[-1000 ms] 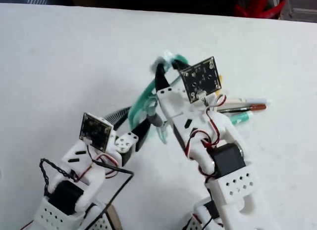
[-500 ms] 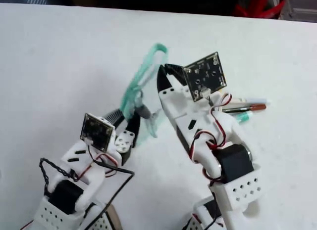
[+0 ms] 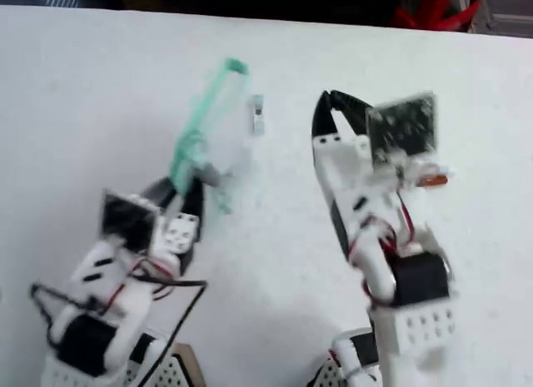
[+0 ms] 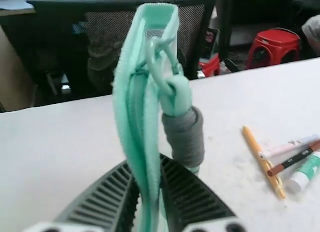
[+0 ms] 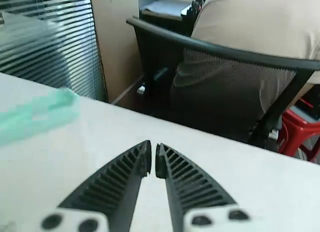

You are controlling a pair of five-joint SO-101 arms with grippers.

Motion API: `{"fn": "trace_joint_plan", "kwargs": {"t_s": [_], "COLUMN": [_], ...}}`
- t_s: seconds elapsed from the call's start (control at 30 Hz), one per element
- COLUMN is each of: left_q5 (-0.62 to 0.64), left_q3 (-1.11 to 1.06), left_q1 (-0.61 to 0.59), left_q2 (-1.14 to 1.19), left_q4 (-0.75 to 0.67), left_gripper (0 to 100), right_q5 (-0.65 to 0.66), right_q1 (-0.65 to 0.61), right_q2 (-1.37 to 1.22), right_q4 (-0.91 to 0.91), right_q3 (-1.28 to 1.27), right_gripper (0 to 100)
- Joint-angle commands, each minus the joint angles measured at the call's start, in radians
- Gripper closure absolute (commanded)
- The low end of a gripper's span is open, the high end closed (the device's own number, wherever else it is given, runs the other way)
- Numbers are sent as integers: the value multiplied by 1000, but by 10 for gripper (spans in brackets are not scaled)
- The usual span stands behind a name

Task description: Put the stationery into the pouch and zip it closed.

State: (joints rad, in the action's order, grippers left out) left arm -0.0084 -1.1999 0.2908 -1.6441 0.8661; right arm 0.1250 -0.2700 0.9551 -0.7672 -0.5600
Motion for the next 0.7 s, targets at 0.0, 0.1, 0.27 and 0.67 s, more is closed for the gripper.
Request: {"fn": "trace_joint_plan", "kwargs": {"t_s": [0.0,0.1,0.27,0.67], "left_q5": [49,80,132,192], "left_q3": [77,54,-41,-100], "left_q1": [-131,-209,-303,-364], "left_q2": [-163,-194,-180,-180], "left_q4": [60,43,-66,-129], "left_gripper": [976,976,976,976], "right_q5": [3,2,2,-2], "right_q1": [-2,-67,-223,-229], "right_q2": [-162,-343,-625,-1221], "right_q4": [30,38,119,214], "right_q3": [18,66,155,482], "right_gripper": [937,898,817,751]}}
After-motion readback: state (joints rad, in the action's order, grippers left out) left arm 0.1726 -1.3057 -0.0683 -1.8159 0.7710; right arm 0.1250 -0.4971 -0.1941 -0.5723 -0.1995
